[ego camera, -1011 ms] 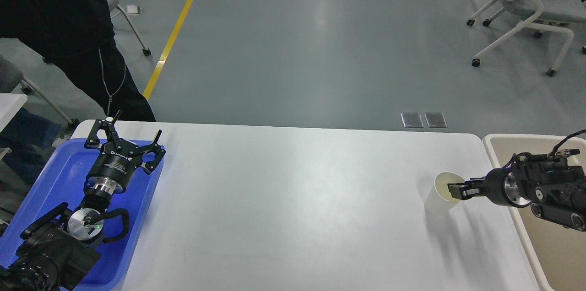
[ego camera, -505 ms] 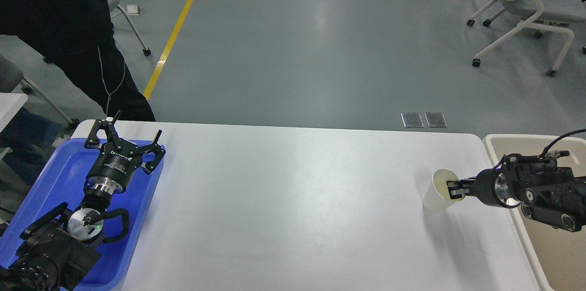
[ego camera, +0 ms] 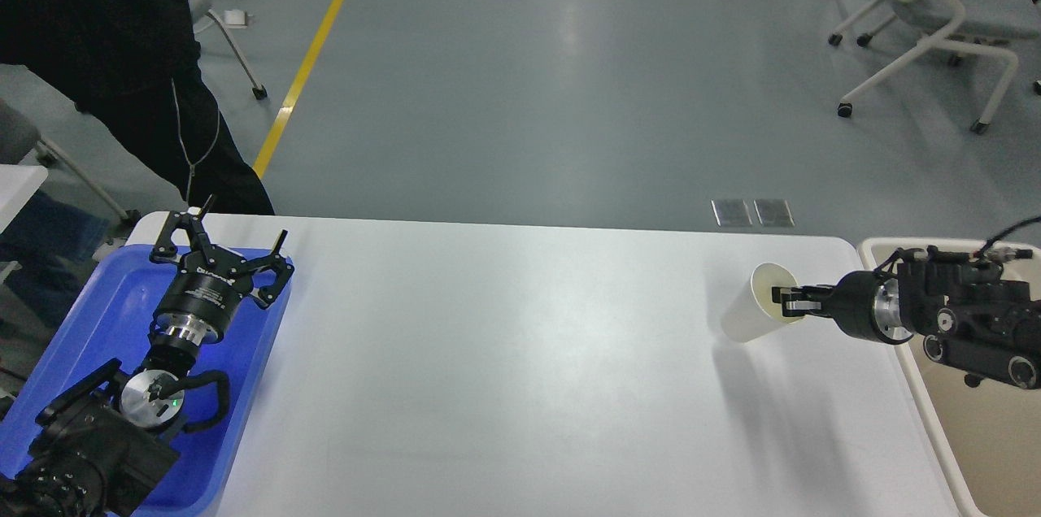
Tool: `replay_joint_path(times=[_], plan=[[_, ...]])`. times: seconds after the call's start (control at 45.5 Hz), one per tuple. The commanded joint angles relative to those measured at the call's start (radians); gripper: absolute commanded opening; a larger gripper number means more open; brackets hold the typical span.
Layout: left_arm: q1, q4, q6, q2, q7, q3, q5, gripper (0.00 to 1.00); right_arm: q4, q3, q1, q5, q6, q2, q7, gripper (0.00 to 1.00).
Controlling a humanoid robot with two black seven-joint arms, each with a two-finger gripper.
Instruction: Tidy desktop
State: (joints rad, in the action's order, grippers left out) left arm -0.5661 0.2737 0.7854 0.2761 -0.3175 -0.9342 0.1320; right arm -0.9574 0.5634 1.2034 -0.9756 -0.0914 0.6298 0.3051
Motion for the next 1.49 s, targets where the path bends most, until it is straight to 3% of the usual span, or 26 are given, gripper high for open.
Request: replay_joint_path(times=[0.0,0.286,0.549,0.813,0.989,1.253,1.473], plan=[[0.000,0.001,0.000,0.000,0.000,0.000,0.000,1.00,-0.207,-0.151,0.103,0.009,0.004,0.123,0.005,0.00],[0.000,0.001,0.000,0.000,0.000,0.000,0.000,1.00,-0.300,-0.174,0.289,0.175,0.039,0.225,0.012,0.00],[0.000,0.001,0.000,0.000,0.000,0.000,0.000,1.00,-0.255,-0.293,0.278,0.492,0.062,0.252,0.016,0.00],[0.000,0.001,0.000,0.000,0.000,0.000,0.000,1.00,0.112,-0.277,0.165,0.724,0.053,0.237,-0.003,0.00],[0.000,0.001,0.000,0.000,0.000,0.000,0.000,1.00,0.441,-0.278,0.059,0.799,0.053,0.214,-0.121,0.00],[0.000,-0.001,0.000,0.000,0.000,0.000,0.000,1.00,0.804,-0.304,-0.140,0.818,0.044,0.133,-0.245,0.00],[0.000,0.001,0.000,0.000,0.000,0.000,0.000,1.00,0.982,-0.293,-0.353,0.811,-0.053,0.012,-0.250,0.00]])
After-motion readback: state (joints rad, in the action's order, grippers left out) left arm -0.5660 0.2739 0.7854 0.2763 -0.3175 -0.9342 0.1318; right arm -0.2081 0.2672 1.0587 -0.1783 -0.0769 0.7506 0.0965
